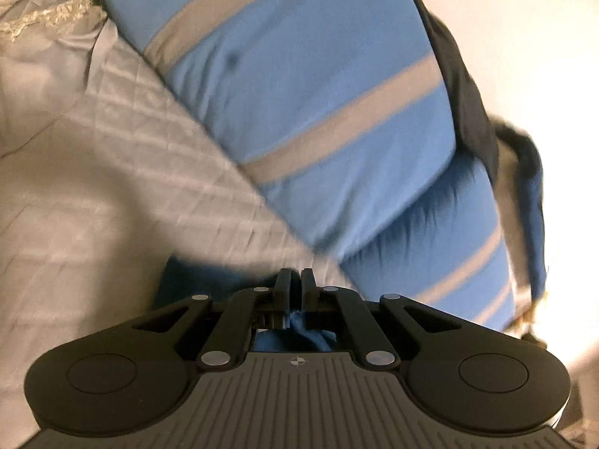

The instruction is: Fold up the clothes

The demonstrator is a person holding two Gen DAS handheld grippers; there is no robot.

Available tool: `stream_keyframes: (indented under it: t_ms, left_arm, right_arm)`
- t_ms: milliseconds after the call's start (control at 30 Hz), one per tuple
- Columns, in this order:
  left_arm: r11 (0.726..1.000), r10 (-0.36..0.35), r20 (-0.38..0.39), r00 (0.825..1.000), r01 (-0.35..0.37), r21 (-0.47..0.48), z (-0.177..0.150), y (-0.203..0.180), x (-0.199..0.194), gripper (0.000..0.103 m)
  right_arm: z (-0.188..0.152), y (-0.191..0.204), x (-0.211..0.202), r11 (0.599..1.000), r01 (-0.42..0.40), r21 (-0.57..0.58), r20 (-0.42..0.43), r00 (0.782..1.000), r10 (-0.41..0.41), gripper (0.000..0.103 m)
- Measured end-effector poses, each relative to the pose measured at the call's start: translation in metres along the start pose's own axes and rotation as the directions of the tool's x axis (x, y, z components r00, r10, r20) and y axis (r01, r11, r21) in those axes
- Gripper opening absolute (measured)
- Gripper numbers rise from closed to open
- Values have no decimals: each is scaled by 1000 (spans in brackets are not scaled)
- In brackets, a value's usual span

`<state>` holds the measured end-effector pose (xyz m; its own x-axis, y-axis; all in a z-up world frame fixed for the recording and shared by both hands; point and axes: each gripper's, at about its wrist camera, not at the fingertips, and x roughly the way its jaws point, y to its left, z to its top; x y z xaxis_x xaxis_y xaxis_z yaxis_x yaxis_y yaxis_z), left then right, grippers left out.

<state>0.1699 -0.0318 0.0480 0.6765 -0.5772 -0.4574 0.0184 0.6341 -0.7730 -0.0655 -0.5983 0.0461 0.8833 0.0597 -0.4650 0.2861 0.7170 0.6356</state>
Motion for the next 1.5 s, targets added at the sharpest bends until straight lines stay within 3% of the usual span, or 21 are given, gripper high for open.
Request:
stream_keyframes:
  t_ms: [33, 67, 100, 133, 167, 233, 367, 533, 633, 700, 800, 933, 1167, 1267, 1433, 1500]
  left_arm:
    - [1000, -6, 33, 999, 6, -21, 5, -1, 6, 10]
    - [999, -19, 56, 998, 21, -48, 8, 0, 10, 33]
    - [998, -23, 60, 998, 26, -60, 10, 0, 12, 64]
    - [997, -27, 65, 998, 32, -71, 11, 0, 14, 74]
    - [999, -13, 78, 997, 16, -36, 7, -4, 12, 77]
    - [999, 20, 86, 996, -24, 47, -2, -10, 7, 77]
    - [959, 140, 69, 988, -152, 239, -29, -25, -3, 77]
    - [846, 249, 102, 963, -268, 461, -63, -44, -20, 77]
    - [781, 282, 122, 952, -301, 547, -81, -55, -33, 77]
    - [752, 288, 142, 947, -315, 579, -91, -61, -44, 77]
    - [726, 296, 162, 941, -332, 602, -102, -70, -59, 77]
    - [716, 294, 182, 938, -342, 609, -110, -82, -78, 77]
    - [693, 286, 188, 940, -339, 636, -131, -97, -107, 77]
    - [662, 300, 204, 932, -357, 659, -145, -98, -118, 77]
    - [639, 295, 179, 939, -333, 693, -175, -90, -133, 77]
    - [650, 301, 153, 941, -320, 689, -185, -83, -136, 77]
  right_arm:
    - [6, 1, 6, 1000, -1, 2, 41, 999, 0, 16]
    - [11, 5, 10, 1000, 17, -21, 92, 996, -15, 18]
    - [14, 8, 14, 999, 31, -42, 129, 991, -25, 34]
    - [15, 10, 15, 998, 35, -57, 132, 991, -27, 67]
    - [15, 13, 17, 997, 38, -73, 135, 990, -28, 92]
    - [10, 20, 16, 988, 73, -133, 142, 988, -53, 103]
    - [-12, 32, 6, 945, 178, -275, 122, 981, -149, 103]
    - [-40, 49, -6, 855, 293, -428, 121, 956, -267, 103]
    - [-53, 61, -16, 796, 367, -482, 143, 929, -341, 103]
    - [-59, 69, -24, 772, 400, -493, 156, 914, -374, 103]
    - [-64, 84, -35, 736, 448, -508, 172, 890, -423, 103]
    - [-69, 105, -52, 692, 488, -532, 192, 865, -463, 103]
    - [-79, 130, -85, 681, 446, -581, 198, 889, -413, 103]
    - [-85, 130, -92, 687, 429, -587, 182, 896, -404, 103]
    - [-96, 114, -100, 729, 392, -561, 120, 910, -396, 103]
    - [-100, 100, -102, 758, 376, -534, 82, 915, -396, 103]
